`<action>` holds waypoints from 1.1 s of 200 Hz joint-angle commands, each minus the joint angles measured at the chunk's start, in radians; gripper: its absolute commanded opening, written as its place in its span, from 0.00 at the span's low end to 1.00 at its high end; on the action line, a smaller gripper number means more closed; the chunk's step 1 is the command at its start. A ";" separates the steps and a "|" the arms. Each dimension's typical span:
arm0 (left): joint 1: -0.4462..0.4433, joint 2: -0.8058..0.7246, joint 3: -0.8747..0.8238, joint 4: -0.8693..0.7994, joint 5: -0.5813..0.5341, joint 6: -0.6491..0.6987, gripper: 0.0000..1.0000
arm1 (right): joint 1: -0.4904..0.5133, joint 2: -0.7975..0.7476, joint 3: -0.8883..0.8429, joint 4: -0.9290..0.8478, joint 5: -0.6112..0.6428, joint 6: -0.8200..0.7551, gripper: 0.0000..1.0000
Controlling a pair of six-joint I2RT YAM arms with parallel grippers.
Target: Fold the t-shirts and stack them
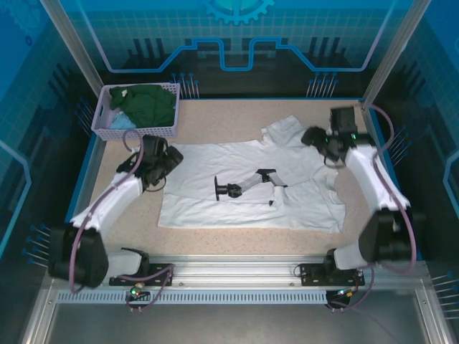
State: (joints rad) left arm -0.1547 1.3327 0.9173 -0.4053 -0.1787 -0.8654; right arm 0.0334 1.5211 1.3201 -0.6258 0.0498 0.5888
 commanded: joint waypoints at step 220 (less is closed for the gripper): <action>0.267 0.734 0.431 0.199 0.333 0.004 0.58 | -0.005 1.303 1.402 -0.213 -0.079 -0.248 0.66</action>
State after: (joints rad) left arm 0.1139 2.0228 1.3025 -0.1963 0.1120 -0.8833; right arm 0.0246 2.7781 2.6774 -0.8440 0.0147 0.3573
